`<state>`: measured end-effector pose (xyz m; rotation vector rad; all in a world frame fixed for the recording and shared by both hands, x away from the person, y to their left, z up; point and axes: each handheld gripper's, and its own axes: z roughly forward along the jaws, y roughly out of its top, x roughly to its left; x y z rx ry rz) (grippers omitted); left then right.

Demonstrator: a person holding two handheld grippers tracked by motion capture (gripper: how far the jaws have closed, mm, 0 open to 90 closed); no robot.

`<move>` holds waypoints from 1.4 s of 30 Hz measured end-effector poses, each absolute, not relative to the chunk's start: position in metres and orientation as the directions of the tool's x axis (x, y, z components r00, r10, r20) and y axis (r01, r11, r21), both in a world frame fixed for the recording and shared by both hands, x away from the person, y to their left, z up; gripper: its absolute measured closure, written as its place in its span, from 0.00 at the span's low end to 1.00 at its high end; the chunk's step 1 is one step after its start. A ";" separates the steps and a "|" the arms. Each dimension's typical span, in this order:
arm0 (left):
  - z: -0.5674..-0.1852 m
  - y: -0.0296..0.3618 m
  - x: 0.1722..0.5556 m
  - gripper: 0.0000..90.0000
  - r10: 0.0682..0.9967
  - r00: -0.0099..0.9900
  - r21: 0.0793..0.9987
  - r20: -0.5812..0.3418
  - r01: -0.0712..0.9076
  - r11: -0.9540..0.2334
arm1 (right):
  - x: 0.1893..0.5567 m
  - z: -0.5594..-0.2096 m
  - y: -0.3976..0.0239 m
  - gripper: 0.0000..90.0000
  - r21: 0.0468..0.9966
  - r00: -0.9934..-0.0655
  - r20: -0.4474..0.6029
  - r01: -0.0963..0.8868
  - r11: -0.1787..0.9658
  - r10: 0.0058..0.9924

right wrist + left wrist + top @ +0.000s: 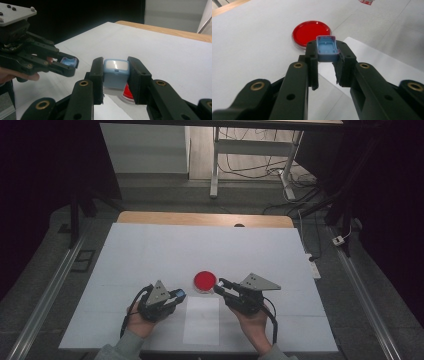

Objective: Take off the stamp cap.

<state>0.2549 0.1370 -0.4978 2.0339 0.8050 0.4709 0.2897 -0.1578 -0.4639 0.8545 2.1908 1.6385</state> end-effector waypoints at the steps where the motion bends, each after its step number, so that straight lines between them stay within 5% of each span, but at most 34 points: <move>1: -0.497 0.140 0.254 0.82 0.698 0.716 0.837 0.024 0.367 -0.405 | 0.290 -0.464 -0.158 0.74 0.939 -0.788 0.124 0.290 0.186 0.603; 42: -0.507 0.226 0.211 0.82 0.821 0.571 0.839 0.012 0.441 -0.320 | 0.294 -0.465 -0.167 0.74 0.938 -0.781 0.091 0.275 0.209 0.618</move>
